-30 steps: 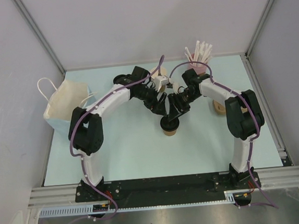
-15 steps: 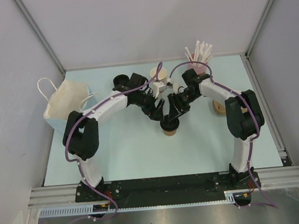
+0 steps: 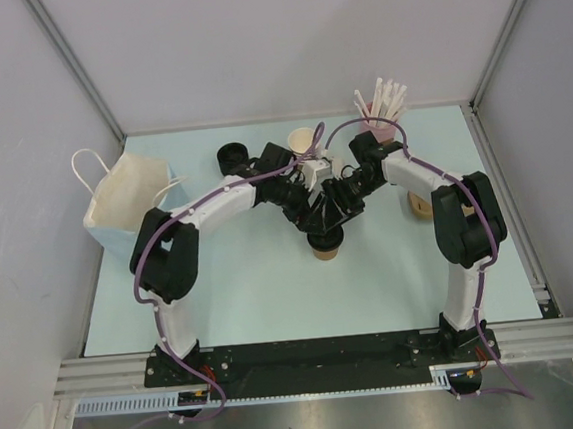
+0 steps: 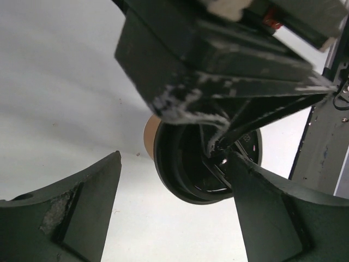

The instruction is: Pack the takeout coffee

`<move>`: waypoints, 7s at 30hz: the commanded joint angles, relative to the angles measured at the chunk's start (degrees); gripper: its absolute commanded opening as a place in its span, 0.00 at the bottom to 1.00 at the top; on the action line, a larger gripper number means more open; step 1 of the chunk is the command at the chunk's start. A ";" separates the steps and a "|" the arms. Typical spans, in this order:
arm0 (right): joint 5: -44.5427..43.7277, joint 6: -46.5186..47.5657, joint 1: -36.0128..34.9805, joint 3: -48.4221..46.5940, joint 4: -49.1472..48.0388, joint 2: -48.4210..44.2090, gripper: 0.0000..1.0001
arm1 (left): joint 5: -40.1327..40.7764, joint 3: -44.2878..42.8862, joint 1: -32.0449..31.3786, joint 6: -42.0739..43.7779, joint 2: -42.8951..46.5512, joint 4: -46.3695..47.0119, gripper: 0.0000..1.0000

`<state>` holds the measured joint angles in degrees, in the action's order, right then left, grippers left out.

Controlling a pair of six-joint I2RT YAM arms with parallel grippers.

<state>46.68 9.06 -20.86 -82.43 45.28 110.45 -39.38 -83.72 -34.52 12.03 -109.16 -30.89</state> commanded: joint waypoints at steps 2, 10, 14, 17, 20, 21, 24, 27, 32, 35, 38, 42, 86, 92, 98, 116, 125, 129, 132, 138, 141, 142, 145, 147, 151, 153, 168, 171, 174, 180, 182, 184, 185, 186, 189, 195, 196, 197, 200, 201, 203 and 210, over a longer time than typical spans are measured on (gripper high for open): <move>-4.84 2.45 0.82 -0.27 -1.59 1.17 0.58 | 2.98 -0.92 -0.63 1.15 -0.87 1.98 0.82; -4.40 2.54 1.00 -0.27 -1.51 0.99 0.59 | 4.83 -0.74 -0.63 1.77 -2.19 1.81 0.76; -3.09 2.28 1.88 -0.36 -1.68 0.20 0.59 | 5.62 -1.97 -0.72 2.20 -3.95 -0.03 0.72; -0.54 2.45 3.81 -1.32 -0.81 -0.50 0.62 | 6.67 -2.32 -0.72 3.00 -4.92 -1.27 0.69; 2.54 2.37 6.00 -1.59 -0.45 -2.26 0.65 | 8.61 -1.97 -1.25 3.88 -4.92 -1.45 0.67; 4.28 2.37 6.53 -1.68 -0.37 -2.96 0.66 | 9.66 -2.14 -1.34 4.14 -5.00 -1.88 0.67; 8.50 2.63 7.41 -1.77 0.16 -3.40 0.69 | 10.81 -2.15 -1.60 4.32 -5.53 -2.06 0.65; 9.84 3.24 7.24 -1.85 1.13 -3.49 0.70 | 11.51 -2.23 -1.78 4.40 -5.80 -2.07 0.64; 11.59 2.63 7.33 -1.77 0.87 -3.23 0.70 | 12.48 -2.06 -2.30 4.49 -6.06 -2.33 0.59; 12.47 1.84 7.42 -1.59 0.52 -1.83 0.67 | 13.44 -2.15 -2.65 4.93 -5.97 -2.77 0.57; 14.05 0.96 8.20 -1.50 0.16 0.01 0.59 | 14.15 -2.06 -2.83 5.37 -5.71 -3.03 0.56; 14.93 0.52 9.61 -1.41 0.16 1.69 0.53 | 14.59 -1.88 -2.92 5.81 -5.71 -3.56 0.55; 4.29 5.87 6.09 -5.88 7.00 -0.68 0.39 | 18.72 2.34 -3.45 7.66 -3.07 -4.00 0.47; 9.30 10.89 6.62 -1.51 10.80 0.20 0.43 | 18.28 2.34 -3.45 6.87 -3.16 -3.47 0.47; 11.33 11.25 5.75 2.01 9.22 0.82 0.44 | 18.72 2.60 -3.45 6.60 -2.81 -3.73 0.46; -12.46 1.05 2.76 6.85 -1.68 2.75 0.41 | 19.07 3.57 -3.53 6.07 -2.11 -3.21 0.46; -8.92 2.18 3.54 6.23 -1.86 -2.15 0.43 | 19.07 4.09 -3.62 6.07 -1.58 -2.86 0.46; -0.63 4.03 4.16 5.88 0.15 -4.63 0.49 | 19.25 4.18 -3.53 6.16 -1.84 -2.77 0.46; 1.58 4.83 2.76 5.88 1.30 -2.98 0.56 | 19.25 4.01 -3.62 6.07 -1.93 -2.59 0.46; -2.90 3.51 -1.98 6.23 -0.71 -1.12 0.61 | 19.51 4.80 -3.53 6.07 -1.41 -2.24 0.46; -4.31 2.81 -2.69 6.32 -1.94 -1.12 0.61 | 19.78 5.24 -3.53 6.16 -1.49 -1.98 0.46; -5.01 2.46 -2.78 6.32 -2.12 -1.12 0.61 | 19.78 5.24 -3.53 6.16 -1.75 -1.98 0.46; -6.24 1.75 -2.25 6.41 -2.65 -0.86 0.61 | 19.51 4.89 -3.53 6.07 -2.19 -1.89 0.46; -6.77 1.58 -1.73 6.58 -3.00 -0.77 0.61 | 19.42 4.54 -3.53 5.99 -2.37 -1.98 0.46; -9.83 0.61 -1.20 6.85 -3.61 0.11 0.61 | 19.25 4.27 -3.53 5.81 -2.54 -2.06 0.46; -13.61 -0.36 -1.37 6.94 -4.23 0.99 0.61 | 19.25 4.44 -3.62 5.81 -2.54 -1.98 0.46; -24.62 0.43 -3.13 7.20 -2.74 5.21 0.59 | 19.51 4.97 -3.62 6.16 -1.75 -2.24 0.46; -25.58 0.43 -3.66 7.55 -3.09 5.38 0.59 | 19.60 5.24 -3.62 6.25 -1.66 -2.15 0.46; -29.44 0.78 -4.71 7.90 -3.18 6.35 0.58 | 19.60 5.15 -3.62 6.34 -1.67 -2.41 0.46; -31.29 2.36 -4.01 7.55 -3.79 0.58 0.59 | 19.78 5.68 -3.62 6.51 -1.14 -2.06 0.46; -31.47 4.03 -3.31 7.29 -3.53 -2.68 0.59 | 19.86 5.50 -3.62 6.51 -1.23 -2.24 0.46; -32.52 8.76 -3.83 7.37 -2.66 -7.76 0.59 | 19.86 5.24 -3.62 6.51 -1.40 -2.41 0.46; -33.22 10.61 -4.27 7.46 -1.69 -9.28 0.59 | 19.86 4.80 -3.71 6.51 -1.49 -2.59 0.46; -35.14 12.80 -4.88 7.98 -1.33 -11.03 0.60 | 19.86 4.71 -3.62 6.43 -1.58 -2.68 0.46; -43.46 20.19 -7.96 10.35 -1.94 -16.75 0.62 | 19.95 4.27 -3.71 6.34 -1.67 -2.94 0.46; -63.08 36.62 -20.41 19.66 -10.46 -29.22 0.66 | 20.48 4.27 -3.62 6.07 -1.75 -2.86 0.46; -64.42 38.64 -22.19 23.07 -13.43 -30.98 0.67 | 20.57 4.27 -3.62 5.90 -1.67 -2.86 0.46; -65.65 41.97 -23.86 25.11 -14.94 -34.31 0.68 | 20.48 4.27 -3.62 5.90 -1.58 -2.94 0.45; -69.43 44.20 -30.54 29.69 -19.34 -37.84 0.72 | 20.74 4.45 -3.71 5.90 -1.23 -2.86 0.46; -70.22 44.03 -32.90 30.22 -19.87 -38.20 0.72 | 20.74 4.45 -3.80 5.90 -1.23 -2.86 0.46; -70.93 43.76 -35.73 31.98 -21.71 -39.08 0.72 | 20.83 4.45 -3.80 5.90 -1.23 -2.86 0.46; -77.87 47.63 -41.81 37.26 -29.53 -36.99 0.74 | 21.09 4.18 -4.06 5.63 -1.32 -2.94 0.45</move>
<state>-44.10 39.16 -51.09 -45.74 25.19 75.92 -34.74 -80.36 -41.80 24.77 -103.81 -44.29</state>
